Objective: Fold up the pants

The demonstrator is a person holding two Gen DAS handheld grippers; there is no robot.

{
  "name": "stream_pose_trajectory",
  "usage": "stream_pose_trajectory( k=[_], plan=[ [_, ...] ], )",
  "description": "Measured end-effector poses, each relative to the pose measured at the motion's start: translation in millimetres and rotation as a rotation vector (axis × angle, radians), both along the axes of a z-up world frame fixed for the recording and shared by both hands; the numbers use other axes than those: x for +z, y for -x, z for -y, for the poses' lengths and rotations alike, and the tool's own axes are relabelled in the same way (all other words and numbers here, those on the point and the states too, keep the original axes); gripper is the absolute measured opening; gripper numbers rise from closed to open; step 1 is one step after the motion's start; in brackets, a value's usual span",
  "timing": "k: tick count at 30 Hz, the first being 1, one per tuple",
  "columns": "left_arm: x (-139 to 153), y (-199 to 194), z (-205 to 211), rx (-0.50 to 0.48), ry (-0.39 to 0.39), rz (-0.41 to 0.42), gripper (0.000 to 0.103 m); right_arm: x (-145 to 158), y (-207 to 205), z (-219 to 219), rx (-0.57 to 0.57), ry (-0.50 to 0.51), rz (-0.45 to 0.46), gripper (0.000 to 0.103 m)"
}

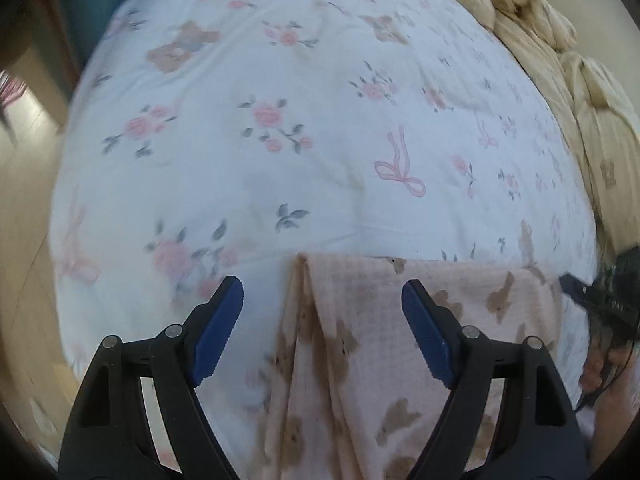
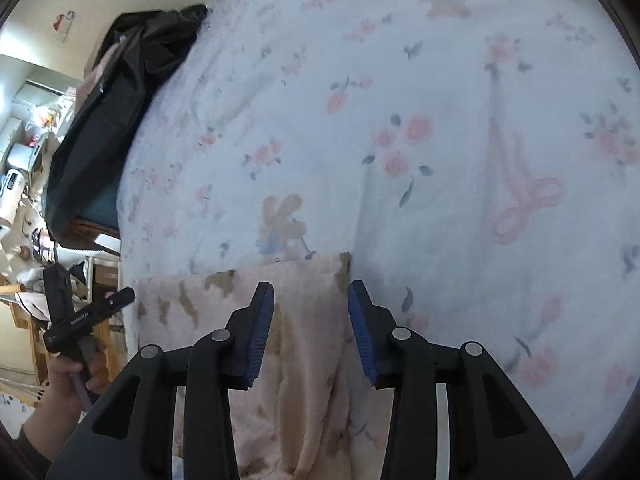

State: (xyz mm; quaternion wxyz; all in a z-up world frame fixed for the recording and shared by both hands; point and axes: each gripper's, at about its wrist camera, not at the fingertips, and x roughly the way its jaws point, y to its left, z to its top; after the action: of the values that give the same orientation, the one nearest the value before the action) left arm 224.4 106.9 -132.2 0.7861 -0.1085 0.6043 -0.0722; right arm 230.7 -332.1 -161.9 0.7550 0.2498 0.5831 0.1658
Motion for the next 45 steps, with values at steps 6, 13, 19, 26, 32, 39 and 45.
stream_pose_trajectory(
  k=[6, 13, 19, 26, 32, 39, 45],
  plan=[
    [-16, -11, 27, -0.129, -0.078, 0.025, 0.079, -19, -7, -11, 0.072, 0.009, -0.011, 0.041],
    [-18, -25, 34, -0.227, -0.019, 0.008, 0.022, -23, -7, 0, 0.073, -0.065, 0.002, 0.037],
    [-1, -25, 37, -0.266, -0.013, 0.048, 0.003, -4, -8, -28, 0.196, 0.019, 0.076, 0.002],
    [39, -42, 21, -0.199, 0.038, 0.222, 0.003, 42, -26, -18, 0.116, 0.061, 0.253, 0.0],
    [48, -24, 38, -0.372, -0.045, 0.291, 0.005, 46, -5, -32, 0.26, 0.214, 0.329, 0.0],
    [98, 18, 32, -0.482, -0.039, 0.404, 0.004, 96, 29, -24, 0.308, 0.182, 0.477, 0.0],
    [107, 68, 30, -0.634, -0.08, 0.448, 0.004, 123, 81, -35, 0.411, 0.252, 0.557, 0.0]
  ],
)
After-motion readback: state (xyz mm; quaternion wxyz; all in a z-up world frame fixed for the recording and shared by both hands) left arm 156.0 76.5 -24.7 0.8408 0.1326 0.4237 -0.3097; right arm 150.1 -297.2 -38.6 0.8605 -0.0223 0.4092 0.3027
